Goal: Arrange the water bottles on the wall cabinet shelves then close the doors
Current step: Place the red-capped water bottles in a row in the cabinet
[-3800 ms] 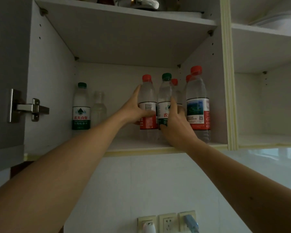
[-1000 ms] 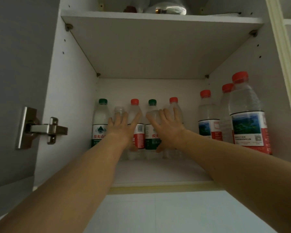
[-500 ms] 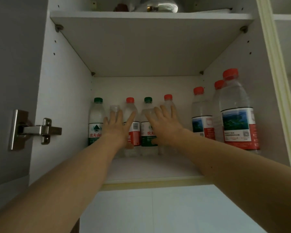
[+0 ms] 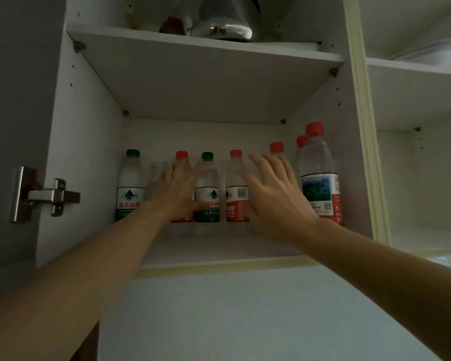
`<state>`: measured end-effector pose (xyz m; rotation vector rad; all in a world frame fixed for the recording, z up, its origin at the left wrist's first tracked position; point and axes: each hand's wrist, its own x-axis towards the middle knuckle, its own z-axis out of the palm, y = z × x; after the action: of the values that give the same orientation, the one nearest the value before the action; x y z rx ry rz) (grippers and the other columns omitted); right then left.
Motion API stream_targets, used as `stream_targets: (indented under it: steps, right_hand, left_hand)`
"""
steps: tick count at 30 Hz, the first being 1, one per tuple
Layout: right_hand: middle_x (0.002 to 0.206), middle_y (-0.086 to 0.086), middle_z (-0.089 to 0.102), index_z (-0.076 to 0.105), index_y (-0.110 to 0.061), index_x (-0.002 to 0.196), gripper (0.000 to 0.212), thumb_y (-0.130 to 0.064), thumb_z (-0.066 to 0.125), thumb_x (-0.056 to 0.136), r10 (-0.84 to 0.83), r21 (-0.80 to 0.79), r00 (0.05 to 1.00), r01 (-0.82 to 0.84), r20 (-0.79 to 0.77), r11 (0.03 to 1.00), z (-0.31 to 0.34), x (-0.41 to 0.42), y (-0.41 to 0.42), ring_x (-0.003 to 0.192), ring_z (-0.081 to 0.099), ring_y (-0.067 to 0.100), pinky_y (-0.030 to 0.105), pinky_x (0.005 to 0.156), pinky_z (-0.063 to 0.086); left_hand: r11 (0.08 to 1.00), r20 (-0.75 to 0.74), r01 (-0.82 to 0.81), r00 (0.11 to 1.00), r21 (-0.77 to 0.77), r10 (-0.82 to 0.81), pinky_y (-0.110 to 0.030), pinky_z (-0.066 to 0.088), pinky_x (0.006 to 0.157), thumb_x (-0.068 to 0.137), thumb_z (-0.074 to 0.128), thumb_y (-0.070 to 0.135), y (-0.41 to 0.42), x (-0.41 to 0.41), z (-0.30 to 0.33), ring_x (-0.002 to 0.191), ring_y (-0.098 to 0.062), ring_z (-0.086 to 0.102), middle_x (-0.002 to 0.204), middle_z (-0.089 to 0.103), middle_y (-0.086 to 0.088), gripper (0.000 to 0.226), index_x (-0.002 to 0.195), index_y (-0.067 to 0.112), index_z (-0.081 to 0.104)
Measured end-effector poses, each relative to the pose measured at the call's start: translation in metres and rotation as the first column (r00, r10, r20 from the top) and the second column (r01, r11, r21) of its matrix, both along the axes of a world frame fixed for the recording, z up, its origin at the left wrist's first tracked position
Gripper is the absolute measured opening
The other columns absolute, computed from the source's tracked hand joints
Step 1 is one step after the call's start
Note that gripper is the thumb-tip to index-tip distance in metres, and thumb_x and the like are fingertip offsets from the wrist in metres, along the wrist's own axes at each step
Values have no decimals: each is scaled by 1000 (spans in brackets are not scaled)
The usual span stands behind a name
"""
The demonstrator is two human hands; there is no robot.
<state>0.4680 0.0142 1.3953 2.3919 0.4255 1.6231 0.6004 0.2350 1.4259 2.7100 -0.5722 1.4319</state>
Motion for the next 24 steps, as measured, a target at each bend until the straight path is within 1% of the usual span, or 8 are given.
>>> stream_targets:
  steps: [5,7,9,13,16,18,21,24]
  right_hand:
    - [159,22,24,38,-18,150,75,-22,73,84,-39,140,989,19,141,990,-25,-30,-44,148,13,45,61,117,10]
    - [161,22,18,33,-19,153,85,-28,77,81,-76,169,991,56,110,984,-36,-33,-55,148,8,45,64,117,12]
    - [164,18,8,25,-21,157,87,-36,73,86,-46,261,997,30,56,965,-41,-33,-61,150,6,44,66,117,24]
    - [165,7,4,24,-25,157,77,-29,67,93,113,435,988,-149,109,888,-51,-27,-66,151,11,37,58,111,39]
    - [163,-1,4,20,-32,155,79,-31,68,92,163,541,973,-225,162,810,-58,-23,-69,149,16,30,49,107,41]
    - [162,-2,5,20,-32,155,80,-31,68,91,169,545,970,-237,173,804,-59,-22,-71,148,18,29,47,107,41]
    - [161,-3,7,21,-31,154,82,-26,70,89,186,535,964,-260,189,804,-58,-20,-74,148,20,28,45,106,43]
    - [161,-4,8,21,-33,153,83,-26,72,88,186,543,962,-267,199,797,-60,-18,-76,146,24,26,43,103,45]
  left_hand:
    - [983,58,181,982,-16,-180,-60,29,116,80,76,59,-21,-15,4,147,-35,13,163,6,-8,109,160,31,8]
    - [977,56,211,976,8,-211,-57,29,117,79,77,58,-32,-18,10,146,-36,15,162,7,-7,108,159,32,9]
    - [973,12,229,973,17,-229,-58,29,115,77,76,61,-45,-20,18,147,-35,12,162,2,-2,108,156,41,5]
    - [974,-54,203,979,100,-198,-57,33,114,78,75,62,-73,-18,27,149,-32,7,161,-6,7,99,155,42,16]
    - [967,-93,139,988,214,-121,-58,44,107,81,68,67,-85,-12,30,149,-31,8,162,-10,7,92,156,40,21]
    - [953,-59,70,997,296,-55,-58,46,103,82,64,69,-93,-9,30,149,-31,7,164,-9,2,90,156,40,23]
    - [929,3,7,1000,370,-9,-56,36,110,87,64,64,-105,-3,28,152,-32,3,167,-3,-6,84,156,35,27]
    - [926,-31,15,999,378,-3,-58,26,118,87,62,64,-114,4,29,153,-35,-1,167,-3,-10,84,155,27,31]
